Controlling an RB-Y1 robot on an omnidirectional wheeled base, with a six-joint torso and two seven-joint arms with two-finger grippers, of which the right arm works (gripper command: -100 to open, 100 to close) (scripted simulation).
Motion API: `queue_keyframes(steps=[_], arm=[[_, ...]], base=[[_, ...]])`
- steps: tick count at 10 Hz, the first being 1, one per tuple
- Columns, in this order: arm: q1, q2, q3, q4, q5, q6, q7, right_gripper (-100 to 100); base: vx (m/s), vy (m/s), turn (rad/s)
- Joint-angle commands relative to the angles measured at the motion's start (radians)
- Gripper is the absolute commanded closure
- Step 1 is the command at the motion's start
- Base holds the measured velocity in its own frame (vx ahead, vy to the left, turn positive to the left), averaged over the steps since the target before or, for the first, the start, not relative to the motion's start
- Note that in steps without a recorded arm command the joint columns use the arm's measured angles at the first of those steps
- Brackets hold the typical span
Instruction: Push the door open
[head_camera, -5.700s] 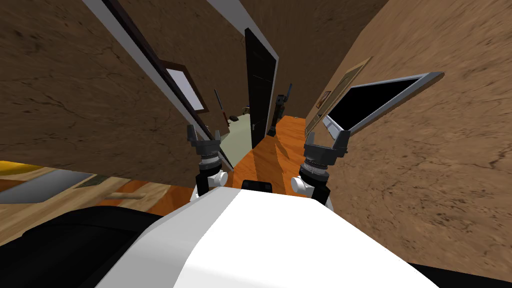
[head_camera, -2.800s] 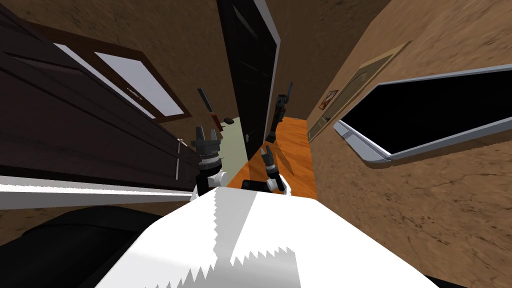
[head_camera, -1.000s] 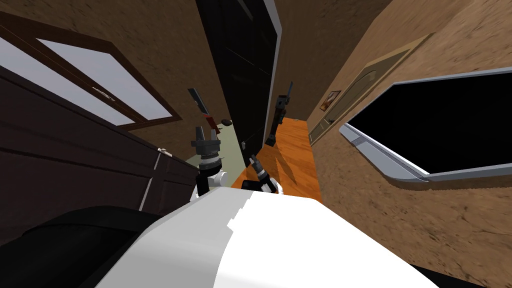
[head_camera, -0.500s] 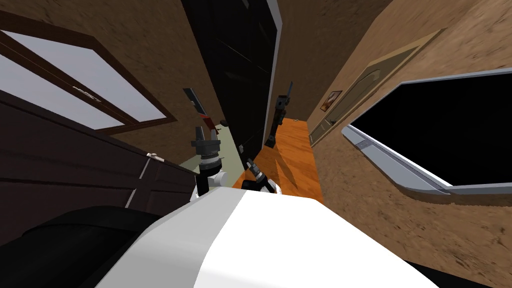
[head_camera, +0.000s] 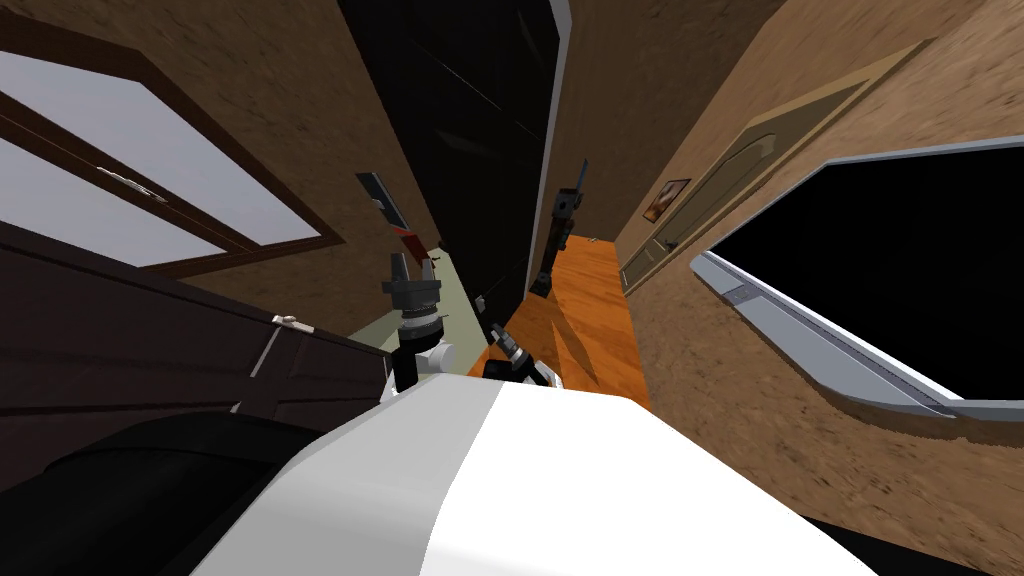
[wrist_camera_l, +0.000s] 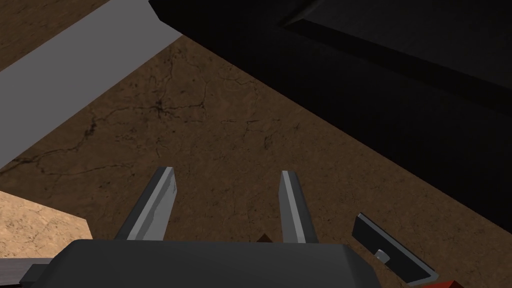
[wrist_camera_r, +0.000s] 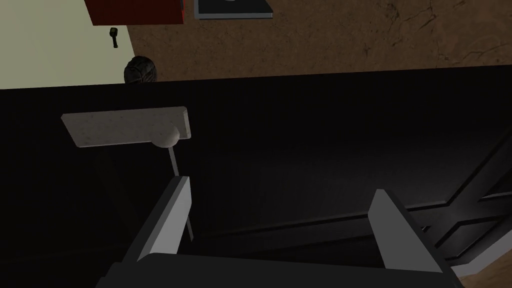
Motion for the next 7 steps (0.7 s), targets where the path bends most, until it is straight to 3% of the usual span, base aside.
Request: queue_keyframes(steps=[1,7], arm=[[-0.011,0.005,0.013,0.030,0.000,-0.005,0.000,-100],[-0.054,0.004,0.091,0.142,0.002,-0.014,-0.008,-100]], base=[[0.069,-0.012,-0.004],[0.132,-0.002,-0.008]])
